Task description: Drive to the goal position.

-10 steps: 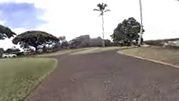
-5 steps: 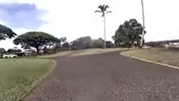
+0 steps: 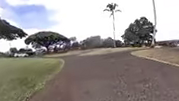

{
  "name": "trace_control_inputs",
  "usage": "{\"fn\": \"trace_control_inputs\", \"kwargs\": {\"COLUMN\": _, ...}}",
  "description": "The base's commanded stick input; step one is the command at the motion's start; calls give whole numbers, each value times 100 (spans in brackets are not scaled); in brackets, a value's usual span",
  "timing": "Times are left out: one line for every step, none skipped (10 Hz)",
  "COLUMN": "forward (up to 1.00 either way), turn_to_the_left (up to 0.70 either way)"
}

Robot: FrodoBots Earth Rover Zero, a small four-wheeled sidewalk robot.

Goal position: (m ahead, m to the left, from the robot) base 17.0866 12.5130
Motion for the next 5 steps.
{"fn": "trace_control_inputs", "kwargs": {"forward": 70, "turn_to_the_left": 0}}
{"fn": "trace_control_inputs", "kwargs": {"forward": 70, "turn_to_the_left": 0}}
{"fn": "trace_control_inputs", "kwargs": {"forward": 70, "turn_to_the_left": 0}}
{"fn": "trace_control_inputs", "kwargs": {"forward": 70, "turn_to_the_left": 0}}
{"fn": "trace_control_inputs", "kwargs": {"forward": 70, "turn_to_the_left": 0}}
